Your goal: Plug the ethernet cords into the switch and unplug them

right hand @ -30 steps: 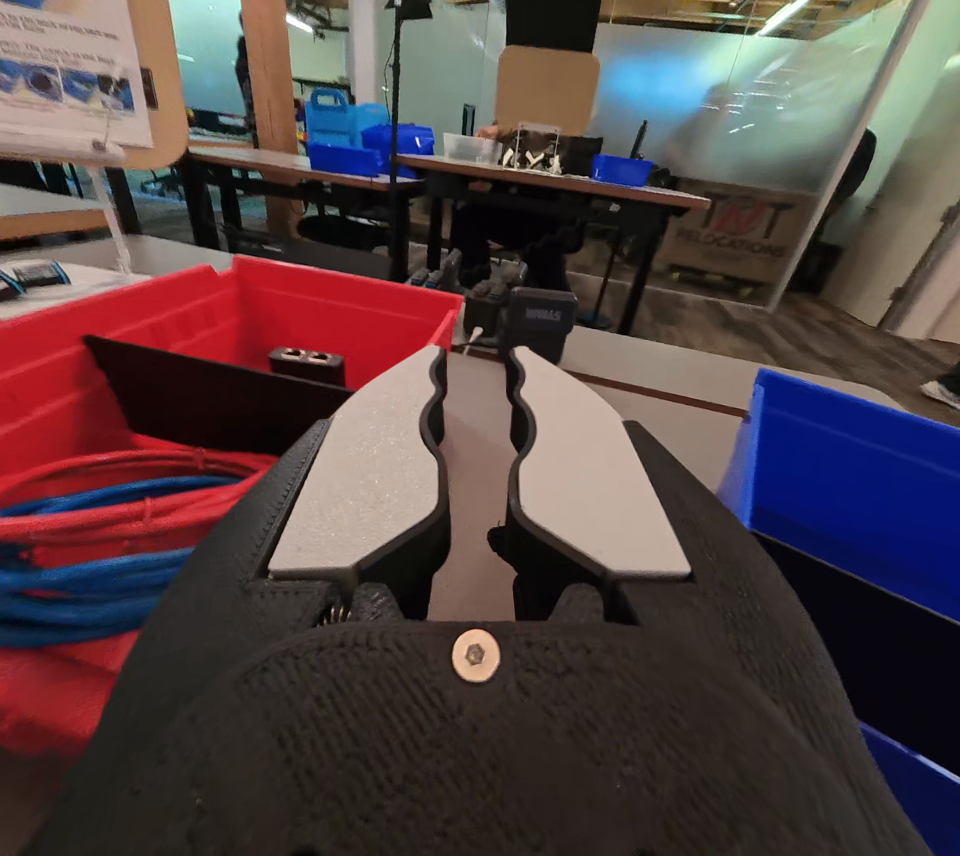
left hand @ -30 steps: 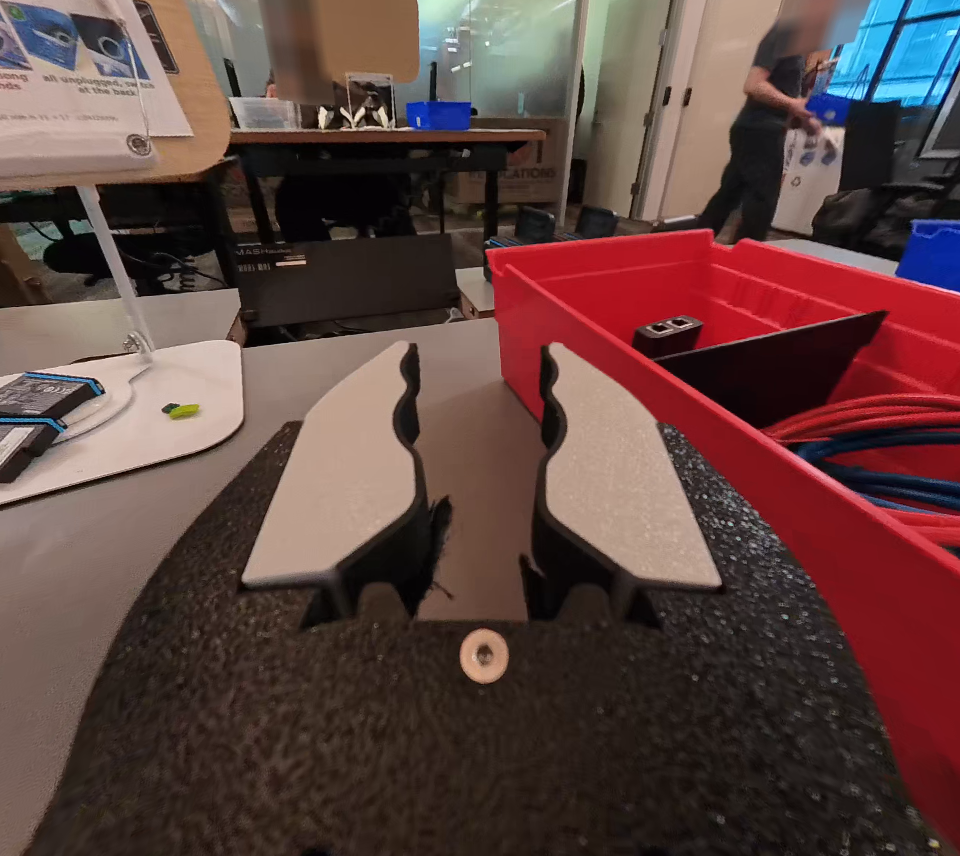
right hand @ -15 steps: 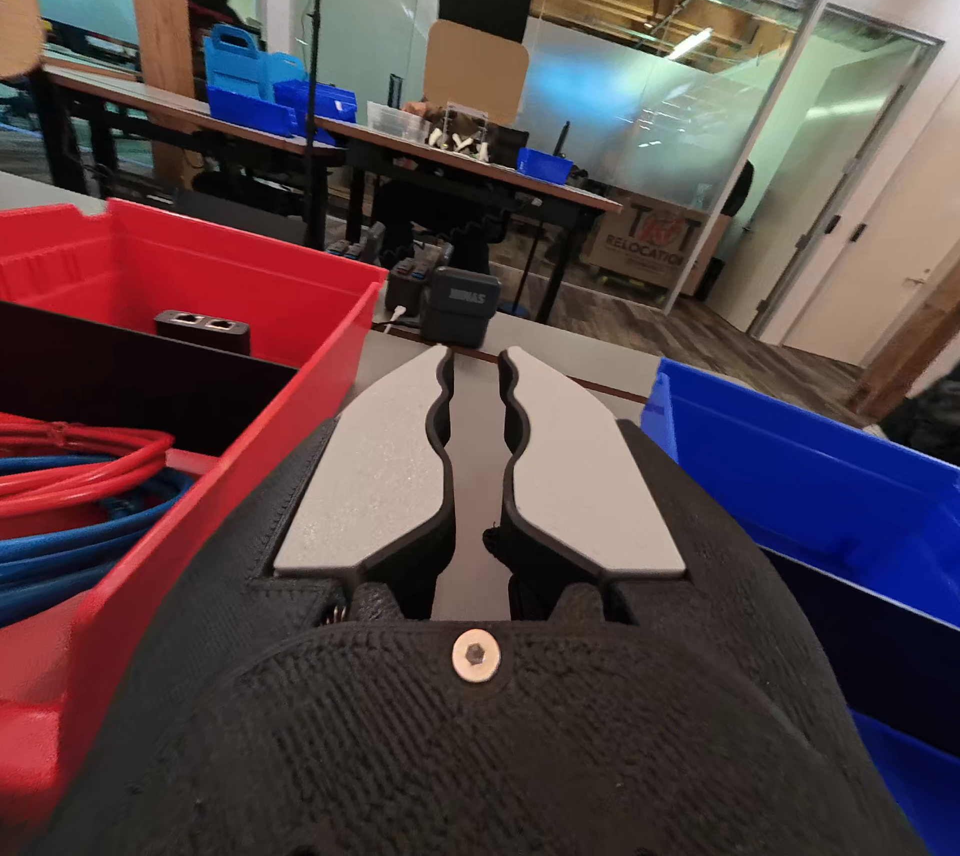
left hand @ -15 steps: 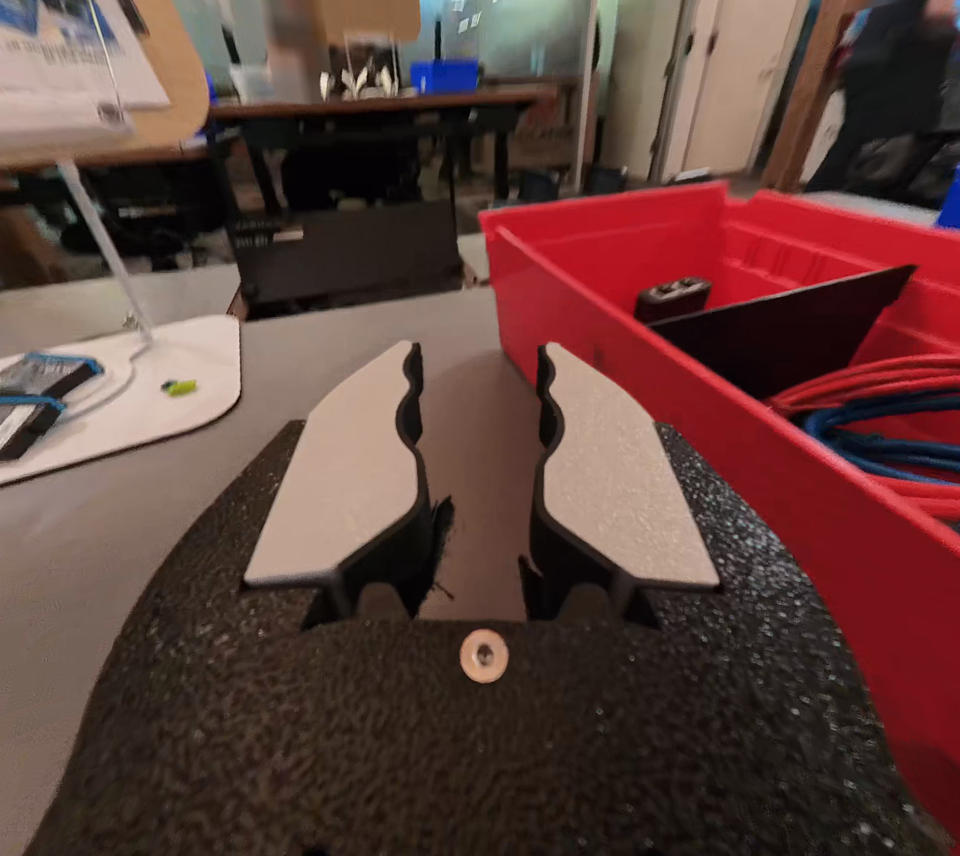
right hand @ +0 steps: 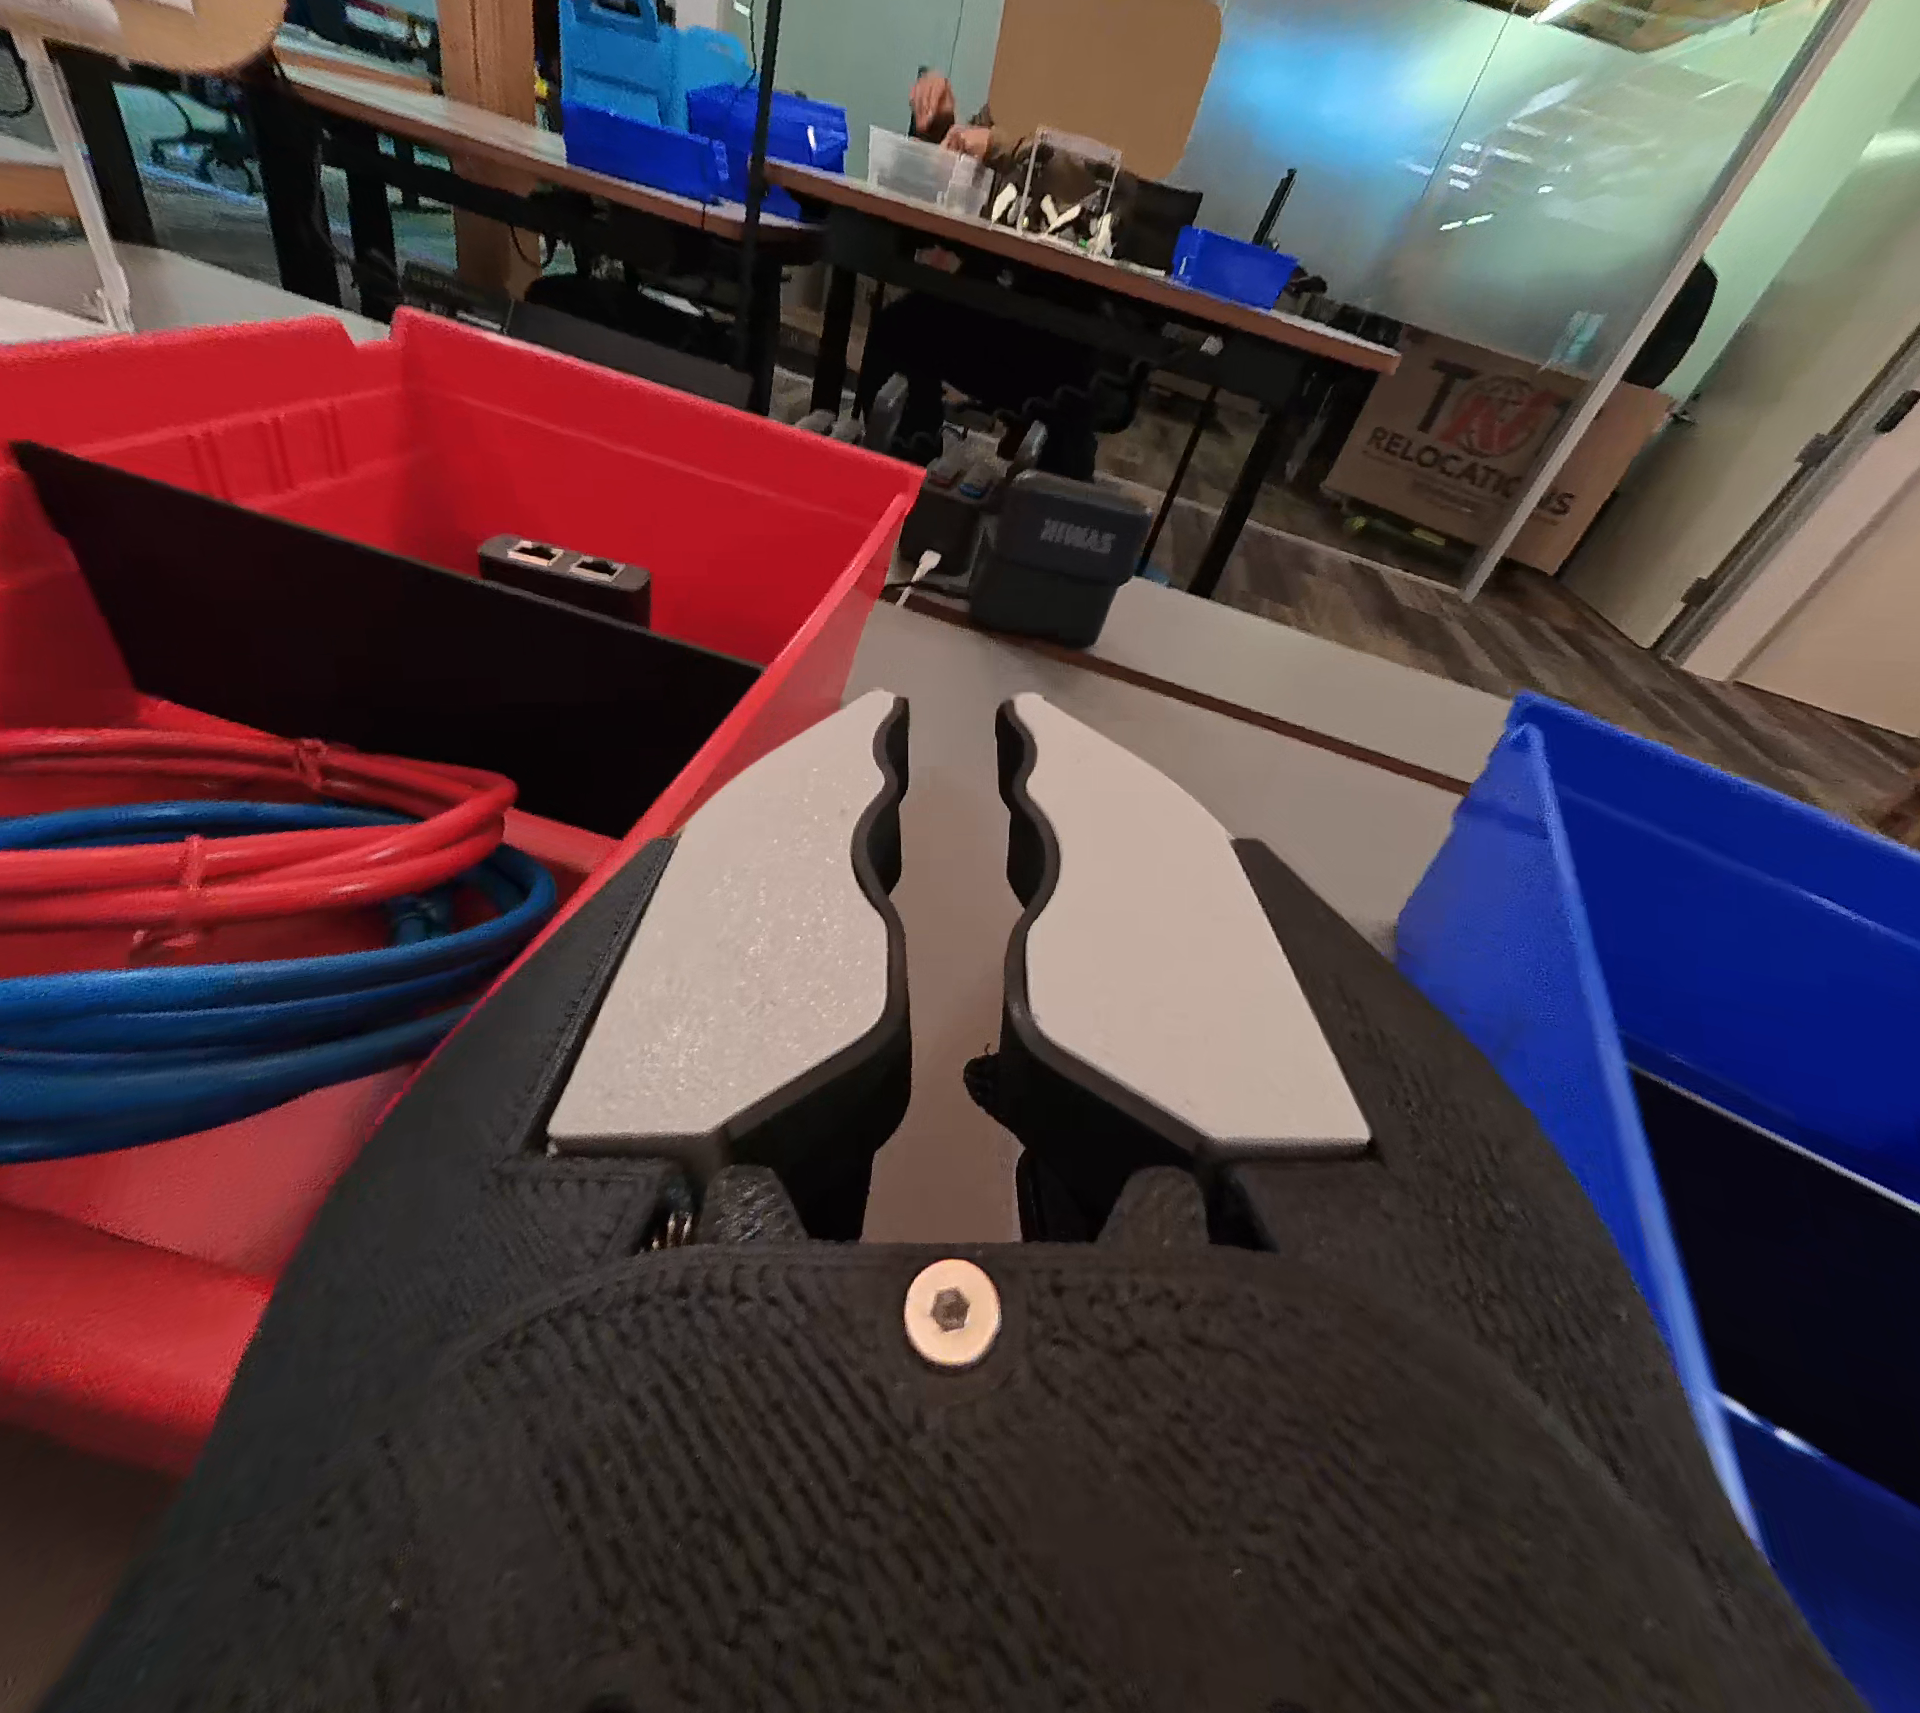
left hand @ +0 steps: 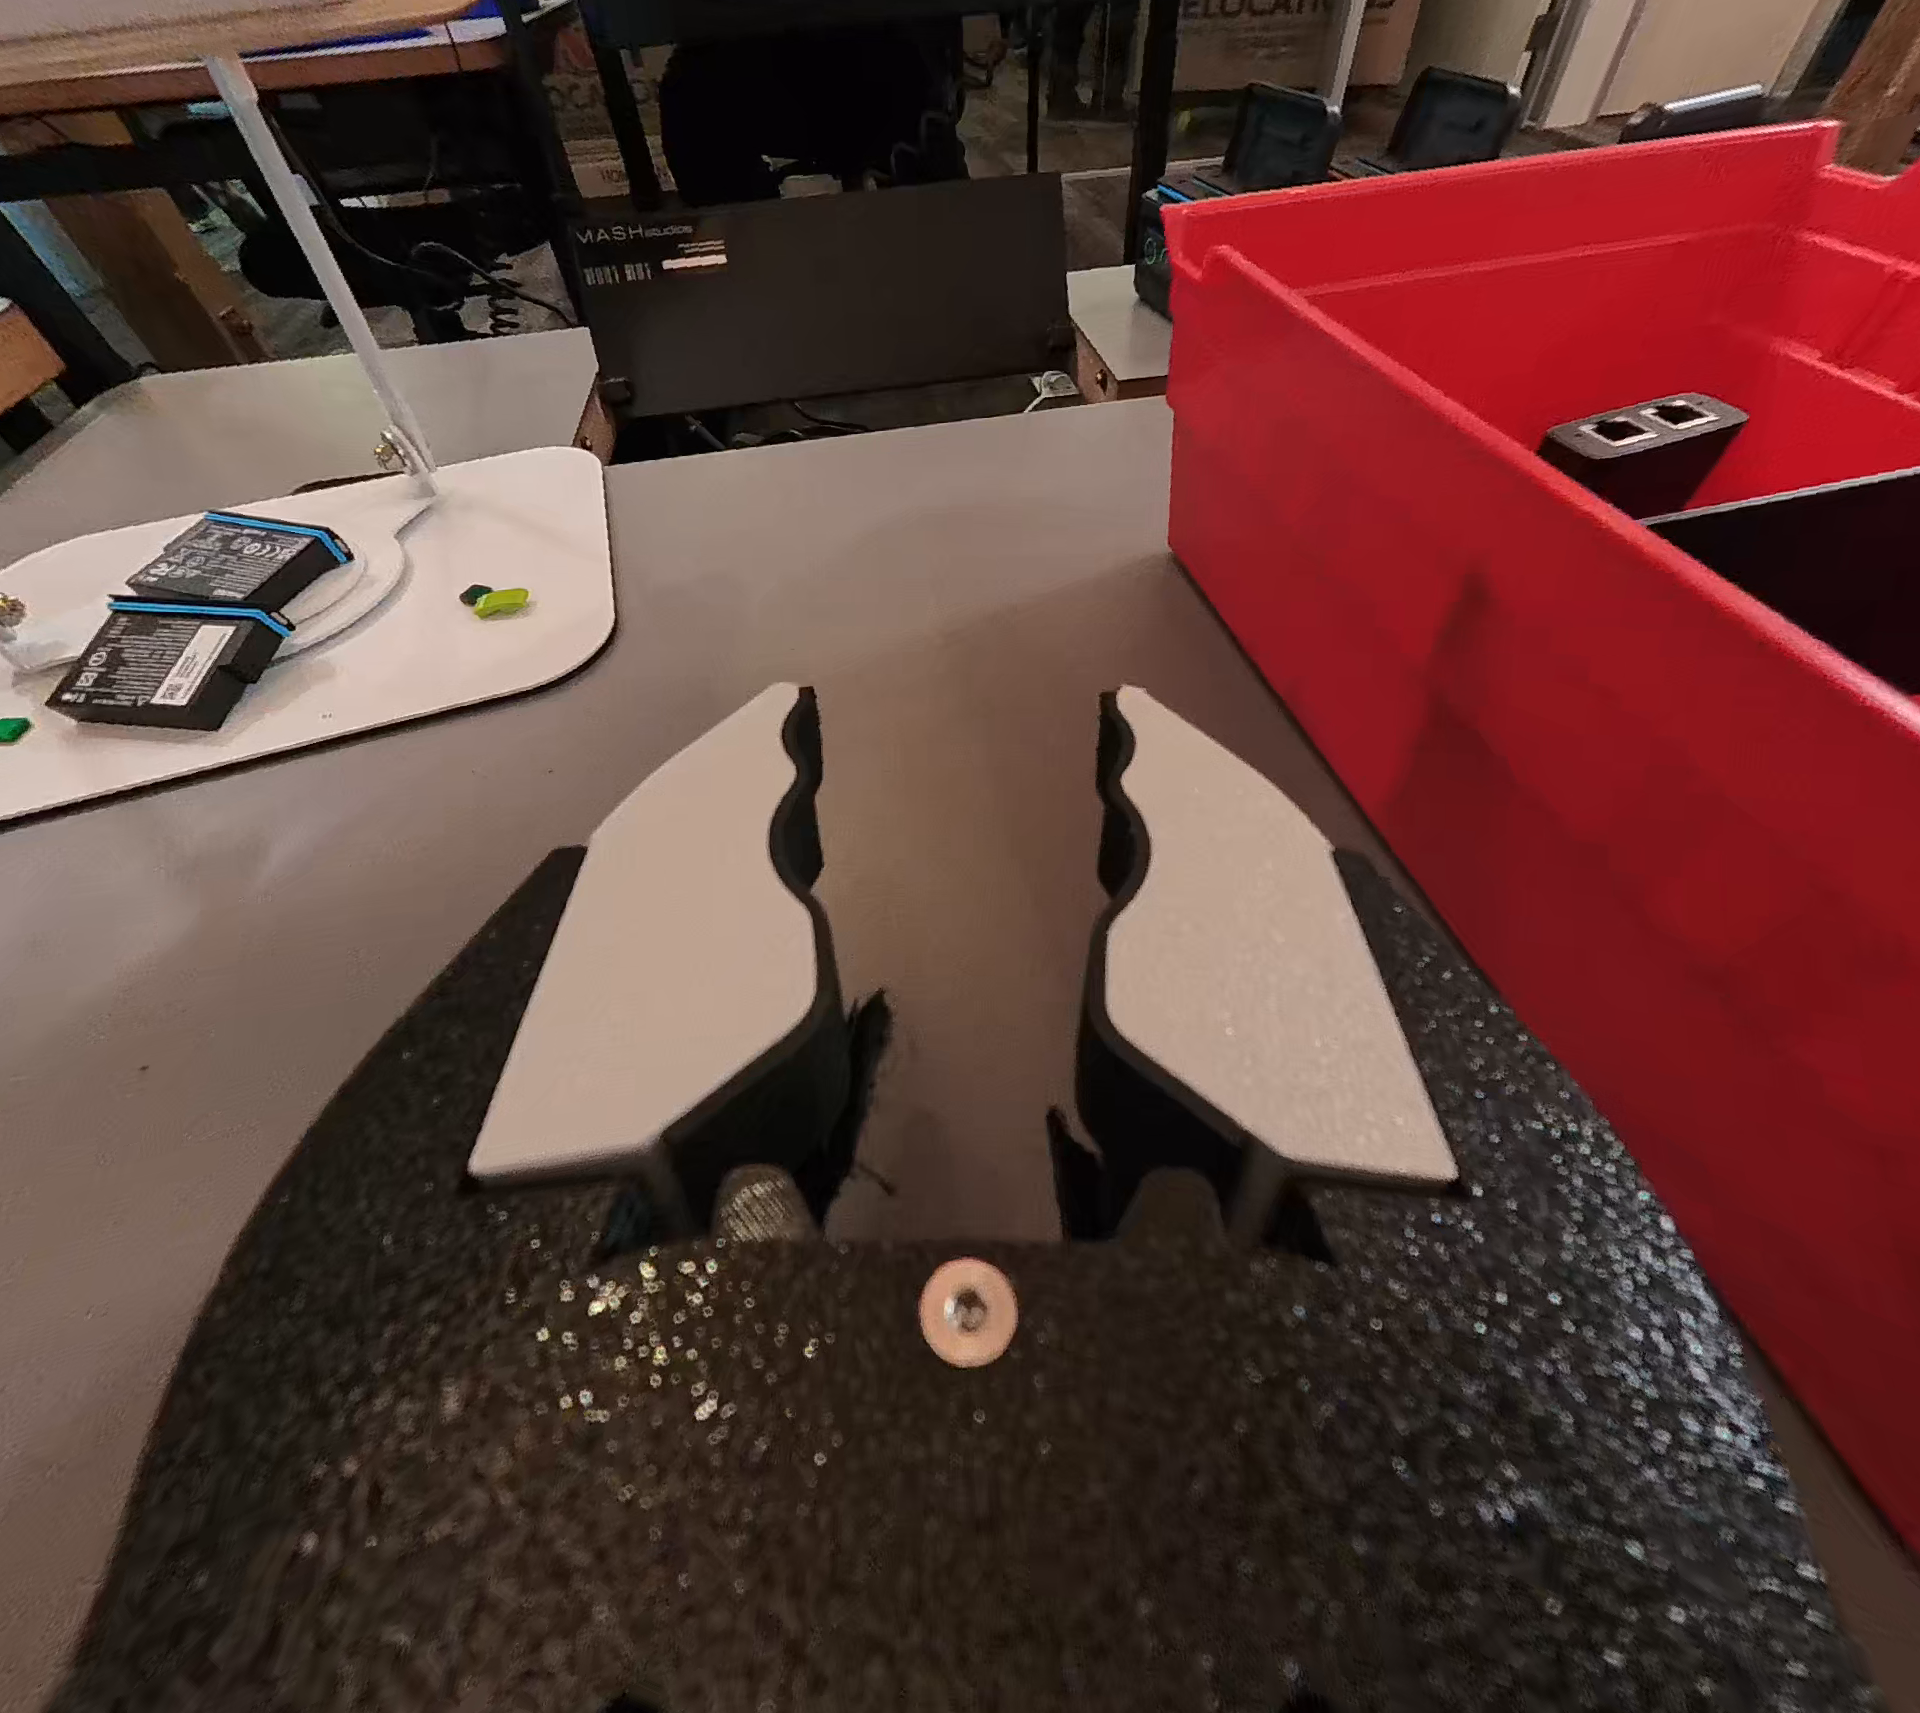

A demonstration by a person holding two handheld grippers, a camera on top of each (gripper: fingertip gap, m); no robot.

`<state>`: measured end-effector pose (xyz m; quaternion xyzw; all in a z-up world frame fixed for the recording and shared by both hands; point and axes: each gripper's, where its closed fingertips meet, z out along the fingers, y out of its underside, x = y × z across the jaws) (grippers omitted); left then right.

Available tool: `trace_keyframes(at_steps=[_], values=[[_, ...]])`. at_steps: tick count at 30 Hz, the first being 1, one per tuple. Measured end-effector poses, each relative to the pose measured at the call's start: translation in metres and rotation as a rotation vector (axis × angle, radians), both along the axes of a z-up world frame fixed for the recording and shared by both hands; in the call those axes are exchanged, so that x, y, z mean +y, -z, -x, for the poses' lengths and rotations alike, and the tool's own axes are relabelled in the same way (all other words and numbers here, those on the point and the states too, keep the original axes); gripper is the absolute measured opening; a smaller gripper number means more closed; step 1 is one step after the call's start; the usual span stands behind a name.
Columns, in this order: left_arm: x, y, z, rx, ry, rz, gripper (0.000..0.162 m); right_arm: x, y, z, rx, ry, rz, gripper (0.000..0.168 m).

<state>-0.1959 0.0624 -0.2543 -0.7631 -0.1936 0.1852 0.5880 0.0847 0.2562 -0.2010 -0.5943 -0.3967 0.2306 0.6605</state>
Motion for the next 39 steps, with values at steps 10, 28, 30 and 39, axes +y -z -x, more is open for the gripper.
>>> trace_keyframes(at_steps=[10,28,30,39], values=[[-0.003,-0.008,-0.002,-0.037,0.039,-0.062,0.056,0.008,0.023,0.007,-0.034,0.003,0.042,0.015],[0.001,-0.04,-0.022,0.21,0.101,-0.166,0.123,-0.022,-0.029,0.017,-0.024,-0.207,-0.117,0.026],[0.0,-0.039,-0.02,0.197,0.092,-0.181,0.116,-0.032,-0.032,0.037,-0.158,-0.316,-0.118,0.01],[-0.004,-0.039,-0.029,0.083,0.217,-0.292,0.012,-0.041,-0.006,0.166,-0.776,-0.821,-0.109,0.02]])
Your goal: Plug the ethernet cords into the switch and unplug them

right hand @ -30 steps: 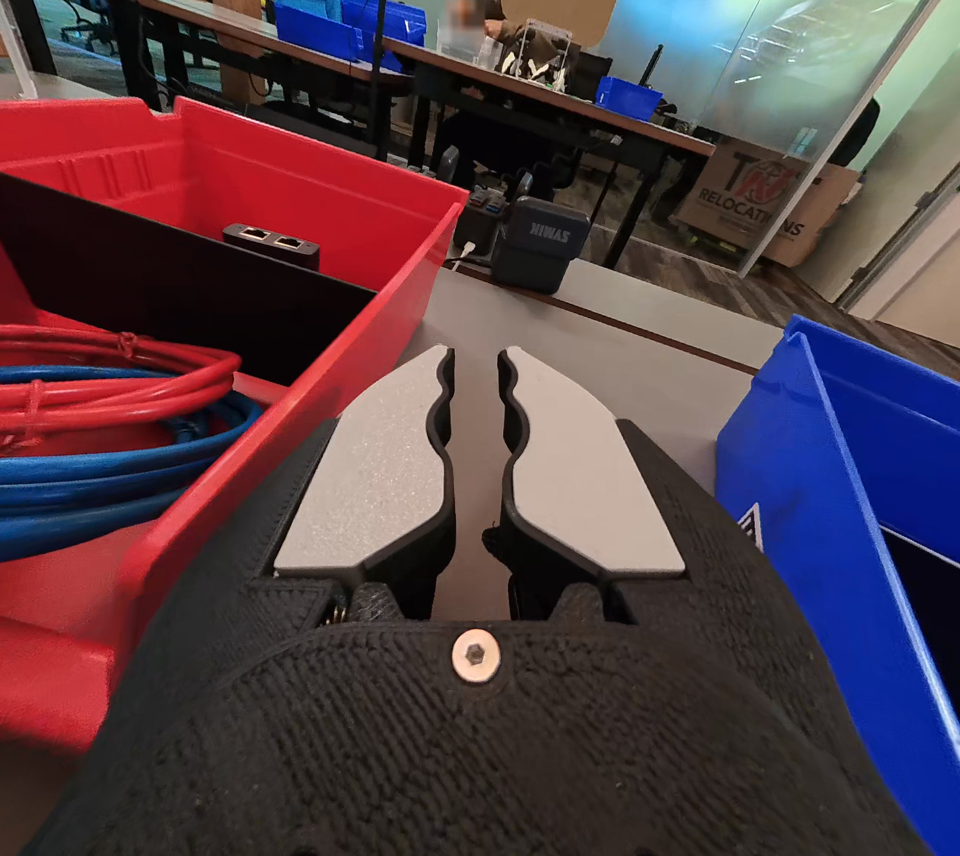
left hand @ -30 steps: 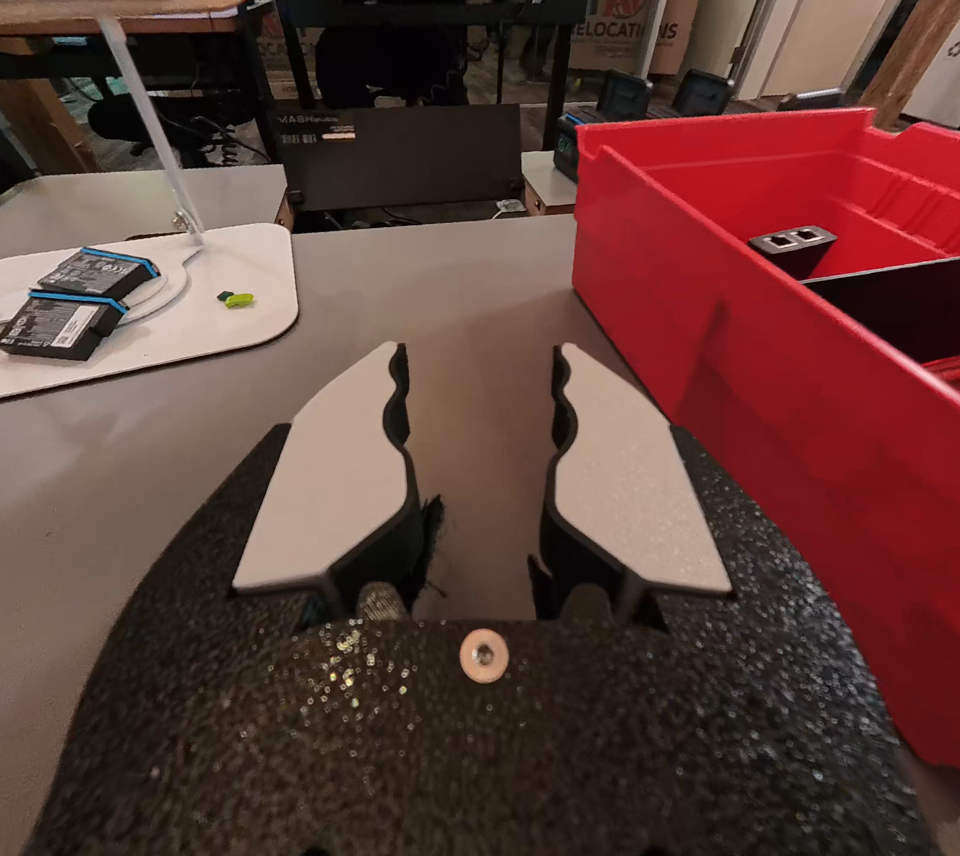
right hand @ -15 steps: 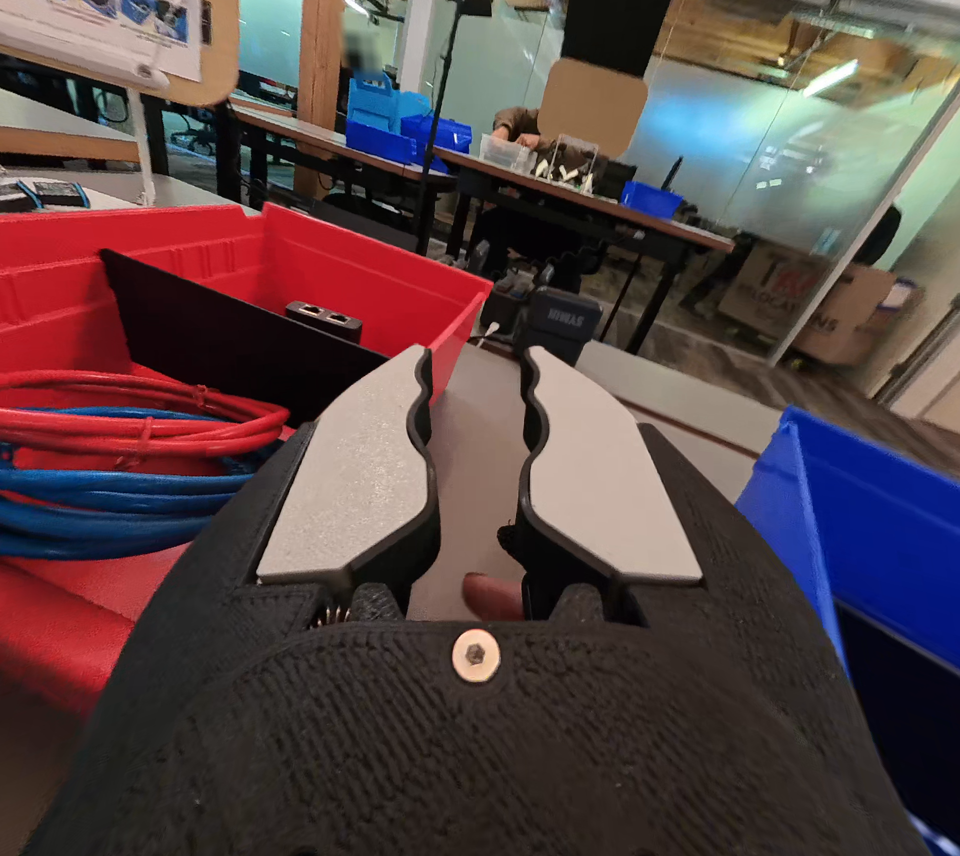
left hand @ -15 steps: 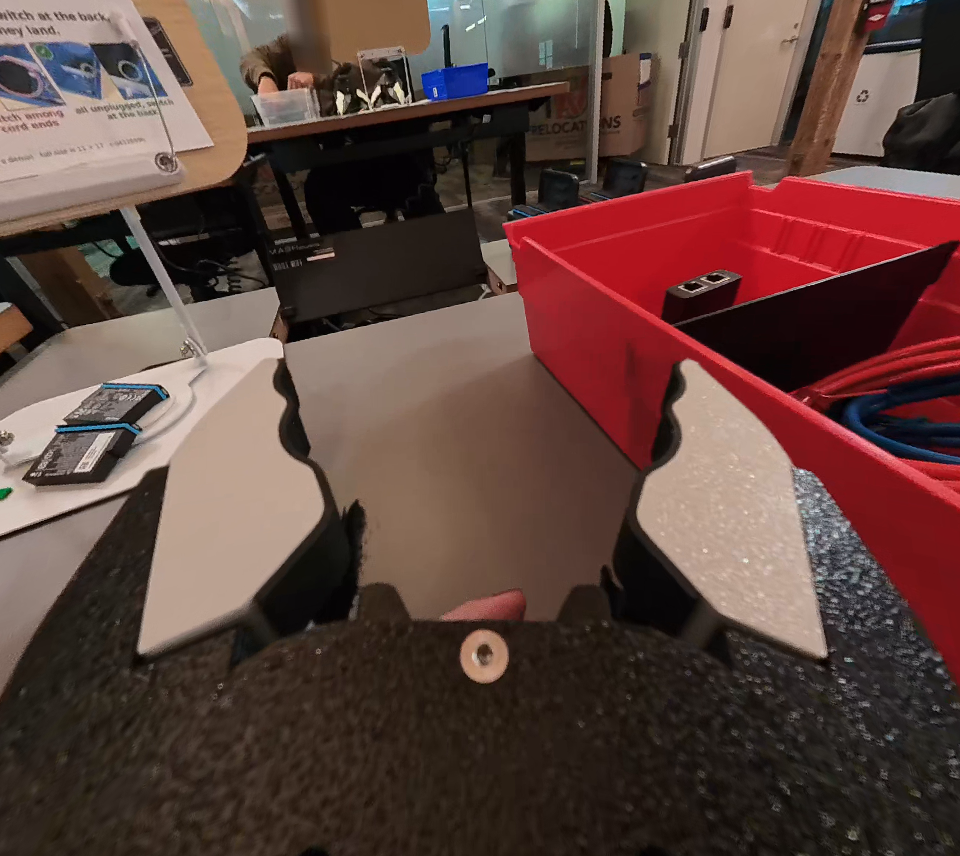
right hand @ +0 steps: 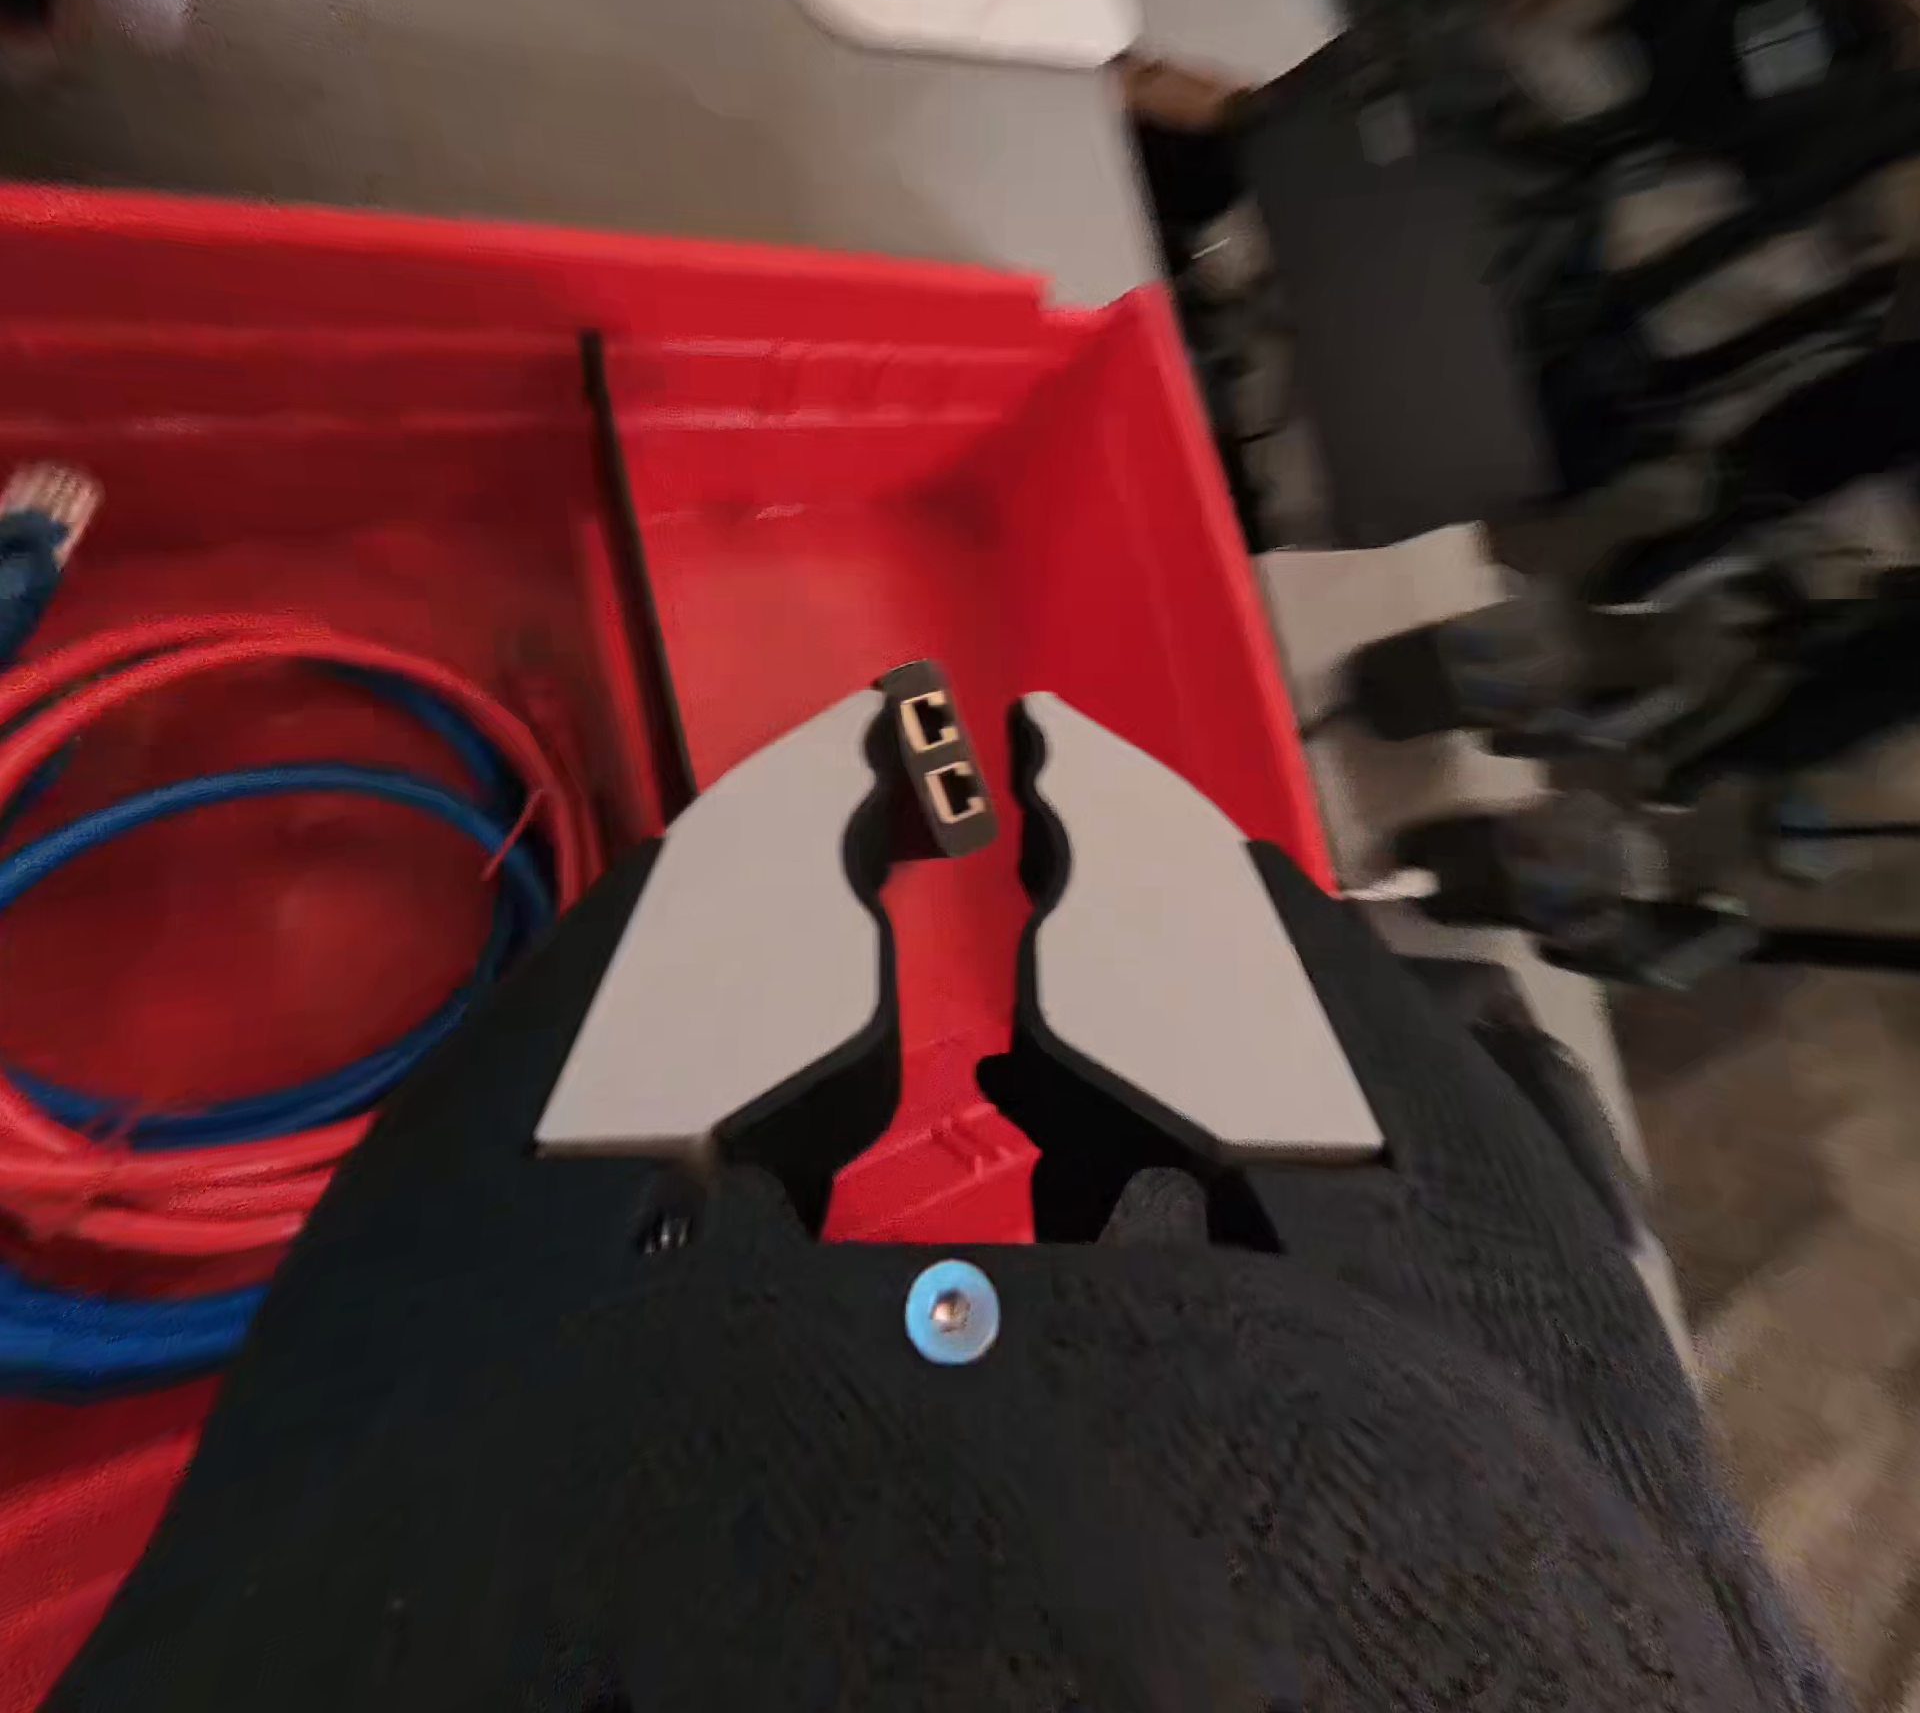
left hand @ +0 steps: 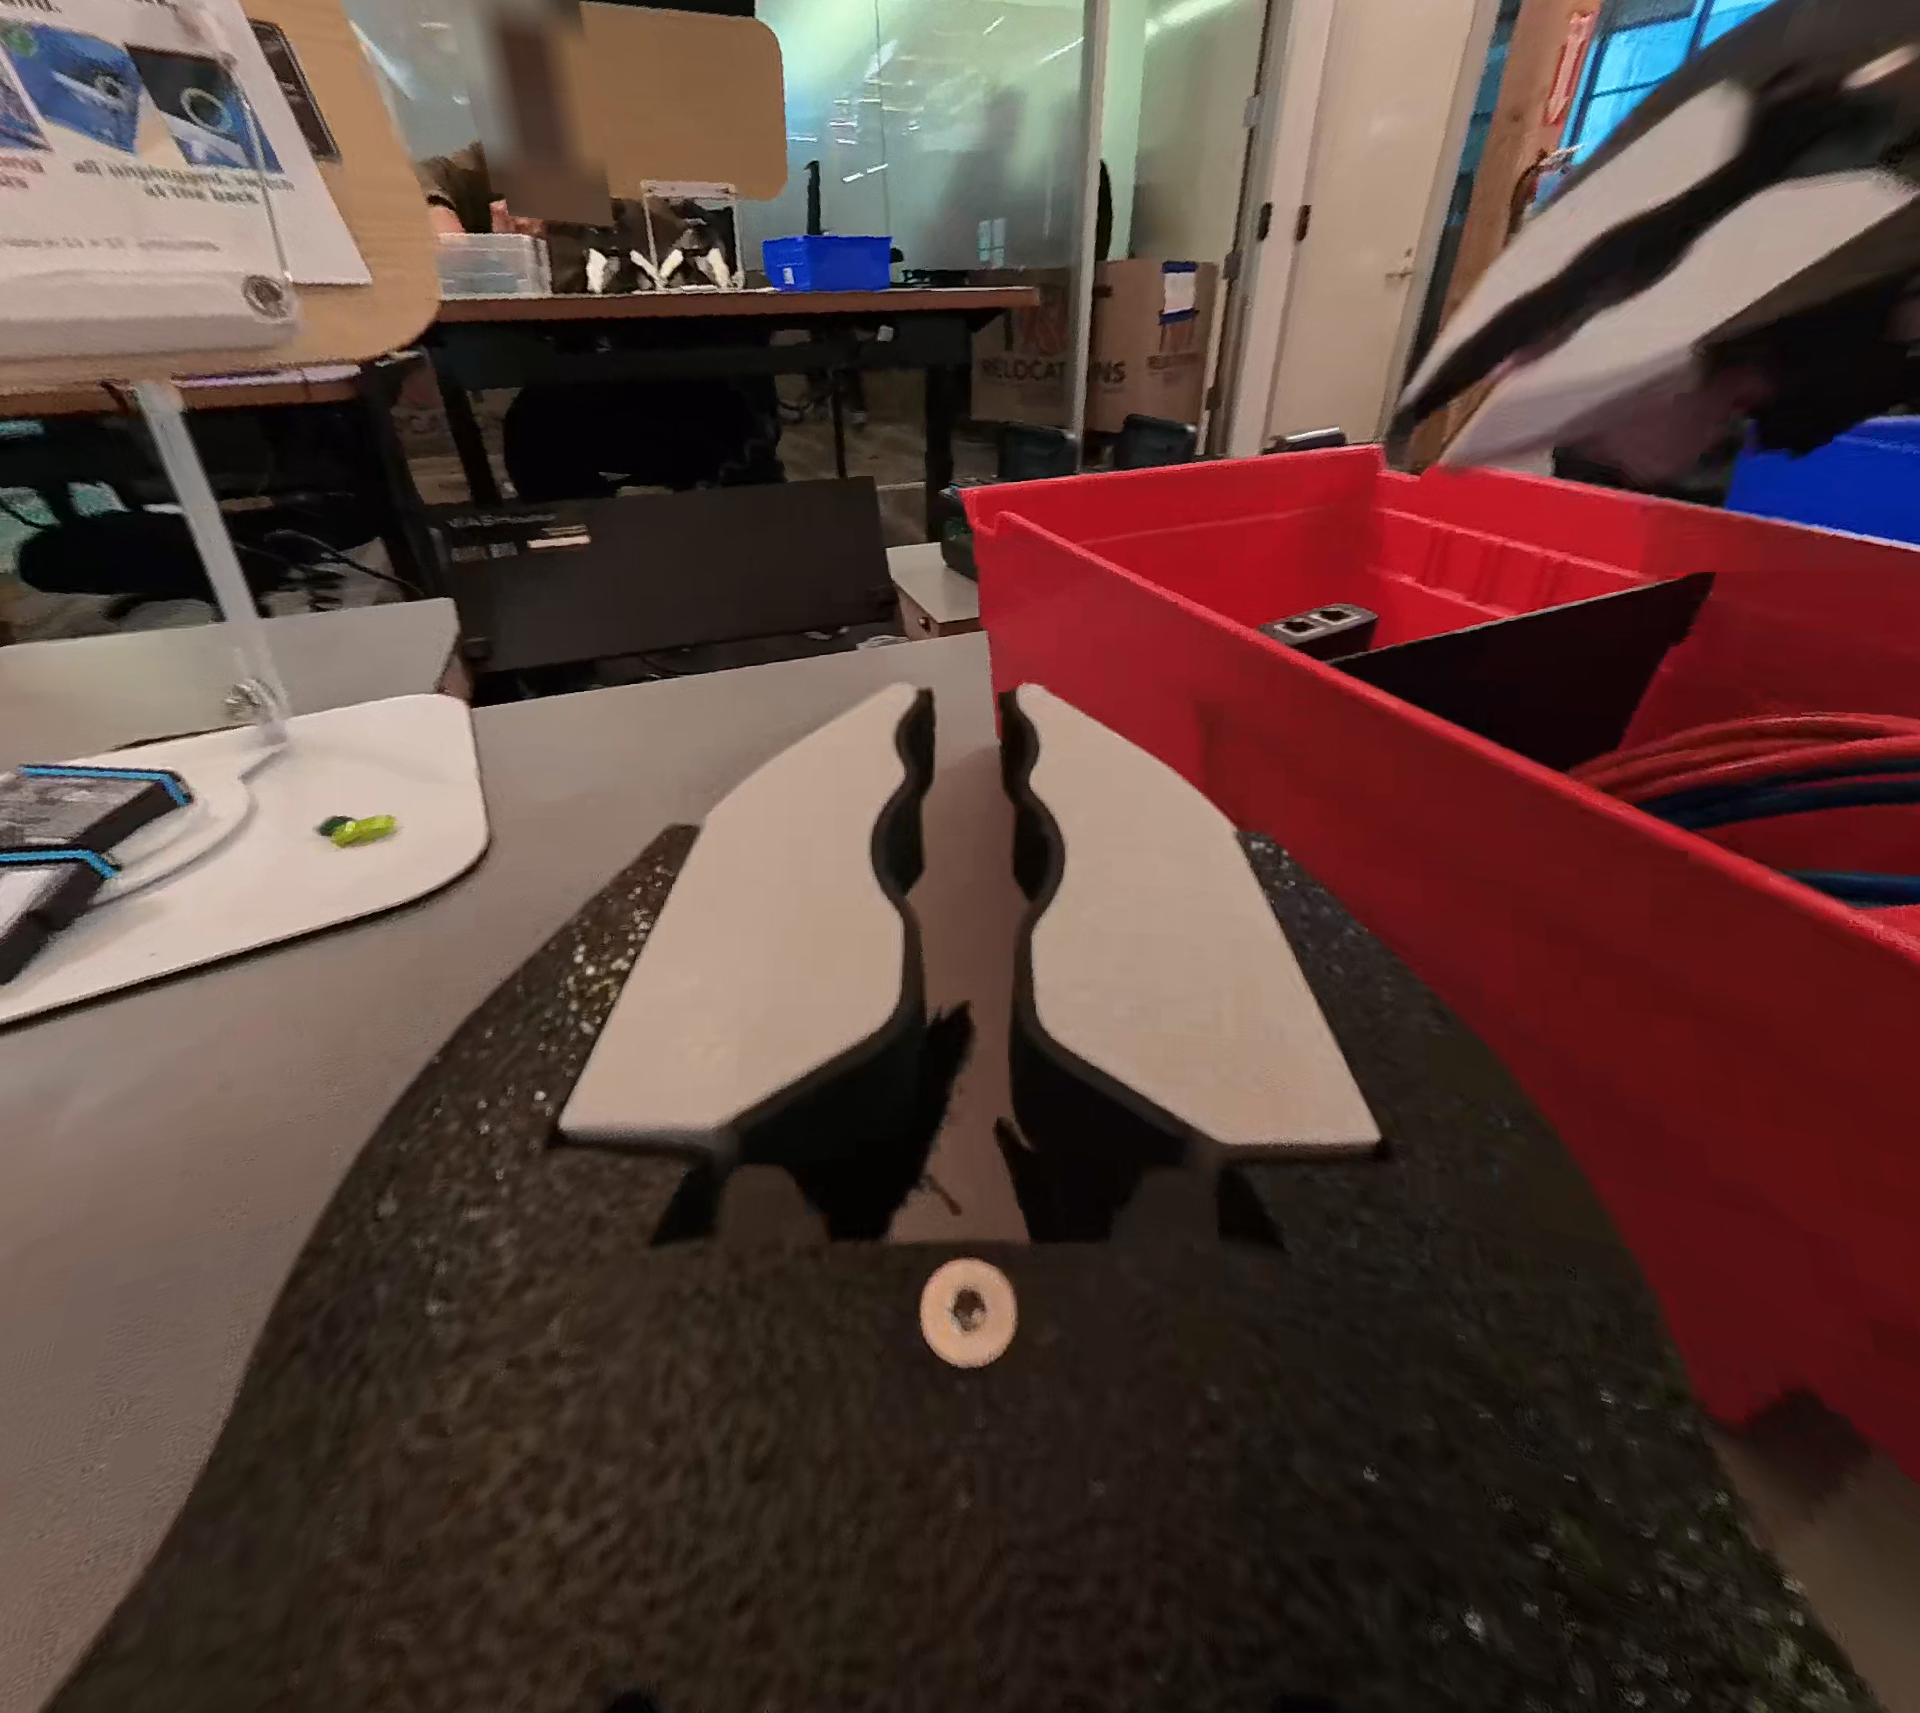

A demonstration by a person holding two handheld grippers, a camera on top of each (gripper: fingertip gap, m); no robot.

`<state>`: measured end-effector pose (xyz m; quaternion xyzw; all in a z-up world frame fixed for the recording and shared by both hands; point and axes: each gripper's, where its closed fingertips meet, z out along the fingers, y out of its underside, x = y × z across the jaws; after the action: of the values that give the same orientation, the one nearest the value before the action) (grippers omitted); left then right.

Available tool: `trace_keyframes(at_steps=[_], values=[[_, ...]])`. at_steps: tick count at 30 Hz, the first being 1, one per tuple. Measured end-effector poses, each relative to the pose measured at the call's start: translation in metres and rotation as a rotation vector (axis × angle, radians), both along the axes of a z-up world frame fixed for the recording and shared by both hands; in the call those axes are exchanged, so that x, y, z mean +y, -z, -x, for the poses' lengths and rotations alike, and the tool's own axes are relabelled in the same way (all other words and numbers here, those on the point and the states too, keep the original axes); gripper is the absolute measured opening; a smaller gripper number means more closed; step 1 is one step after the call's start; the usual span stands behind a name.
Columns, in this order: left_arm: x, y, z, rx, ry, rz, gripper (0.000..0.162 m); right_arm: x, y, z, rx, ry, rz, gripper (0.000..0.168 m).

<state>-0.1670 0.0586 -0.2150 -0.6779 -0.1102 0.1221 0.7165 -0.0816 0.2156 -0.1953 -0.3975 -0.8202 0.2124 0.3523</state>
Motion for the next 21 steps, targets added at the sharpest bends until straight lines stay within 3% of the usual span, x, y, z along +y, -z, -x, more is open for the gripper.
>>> trace_keyframes(at_steps=[2,4,7,13,17,21], values=[[0.002,0.001,-0.001,-0.042,0.037,-0.013,0.004,0.0,0.032,0.006,-0.239,-0.07,0.035,0.053],[0.002,0.0,-0.003,-0.064,0.056,-0.032,0.001,0.014,0.055,0.014,-0.379,-0.043,-0.018,0.059],[0.001,-0.003,-0.004,-0.048,0.055,-0.041,0.0,0.026,0.075,0.02,-0.478,-0.08,-0.138,0.055],[0.003,-0.008,-0.015,-0.026,0.107,-0.057,0.0,0.023,0.089,0.015,-0.606,-0.161,-0.245,0.023],[0.0,-0.006,-0.008,-0.019,0.082,-0.025,0.0,0.024,0.084,0.019,-0.54,-0.16,-0.299,0.021],[-0.007,-0.016,0.0,-0.004,0.056,-0.085,0.006,0.019,0.057,0.026,-0.349,-0.166,-0.316,0.02]])
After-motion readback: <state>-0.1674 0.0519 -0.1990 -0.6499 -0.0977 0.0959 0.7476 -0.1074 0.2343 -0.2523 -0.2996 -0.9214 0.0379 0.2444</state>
